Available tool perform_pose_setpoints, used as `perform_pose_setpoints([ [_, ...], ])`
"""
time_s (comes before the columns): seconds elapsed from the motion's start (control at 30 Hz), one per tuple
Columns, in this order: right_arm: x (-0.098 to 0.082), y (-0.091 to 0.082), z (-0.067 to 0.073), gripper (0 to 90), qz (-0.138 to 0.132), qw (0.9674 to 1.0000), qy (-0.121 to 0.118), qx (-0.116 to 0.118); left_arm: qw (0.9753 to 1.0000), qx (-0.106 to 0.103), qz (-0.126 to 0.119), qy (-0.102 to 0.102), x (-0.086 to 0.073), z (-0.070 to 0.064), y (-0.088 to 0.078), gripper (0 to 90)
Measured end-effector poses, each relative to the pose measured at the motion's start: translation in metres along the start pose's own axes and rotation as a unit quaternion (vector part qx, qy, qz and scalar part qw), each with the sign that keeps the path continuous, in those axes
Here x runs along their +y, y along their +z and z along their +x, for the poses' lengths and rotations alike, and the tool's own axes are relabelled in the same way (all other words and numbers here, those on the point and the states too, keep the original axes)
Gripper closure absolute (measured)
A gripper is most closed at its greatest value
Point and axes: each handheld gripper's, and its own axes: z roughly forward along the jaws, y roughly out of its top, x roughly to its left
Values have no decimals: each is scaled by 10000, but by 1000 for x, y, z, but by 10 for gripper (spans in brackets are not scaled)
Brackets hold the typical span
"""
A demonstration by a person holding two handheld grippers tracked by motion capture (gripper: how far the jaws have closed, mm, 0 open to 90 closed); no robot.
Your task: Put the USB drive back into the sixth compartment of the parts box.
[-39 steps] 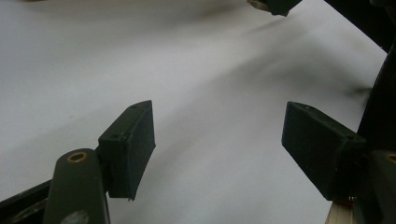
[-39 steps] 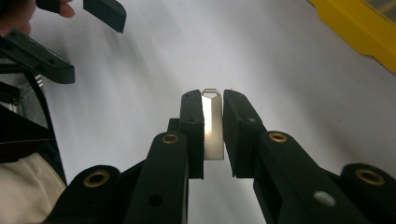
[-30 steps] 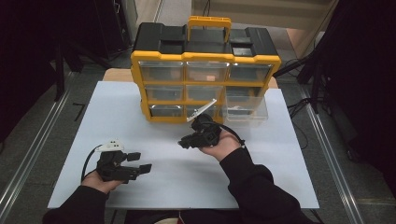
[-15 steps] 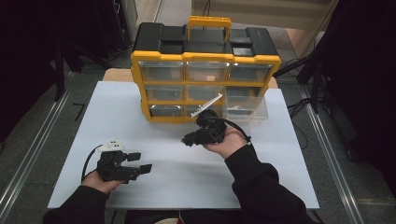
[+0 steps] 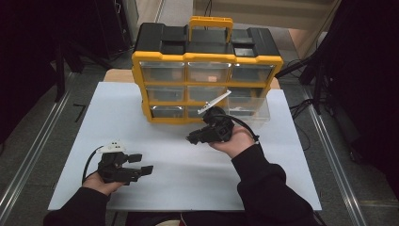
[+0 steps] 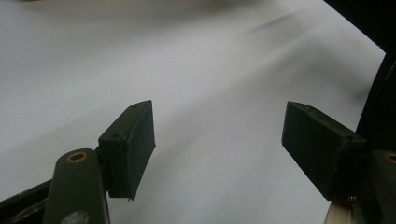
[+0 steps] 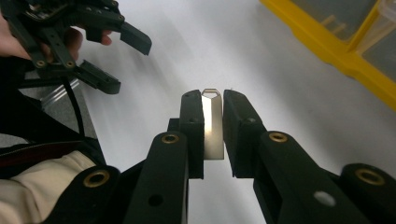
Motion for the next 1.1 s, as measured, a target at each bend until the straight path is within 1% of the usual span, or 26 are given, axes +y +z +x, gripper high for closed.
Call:
perform_pose_setpoints([
  [0.17, 0, -8, 1, 763, -10, 10000, -21, 1, 10000, -4, -1, -4, 0, 0, 0, 268],
  [0.4, -1, -18, 1, 763, -24, 10000, 15, -14, 10000, 7, -11, -19, 0, 0, 0, 268],
  [0.7, -1, -36, 0, 763, -158, 9998, 43, -74, 10000, -7, -15, -28, 0, 0, 0, 268],
  [0.93, -1, -44, -2, 763, -224, 9997, 78, -108, 10000, -7, -14, -15, 0, 0, 0, 268],
  [1.1, -1, -46, -3, 763, -269, 9995, 58, -136, 10000, -4, -5, -7, 0, 0, 0, 268],
])
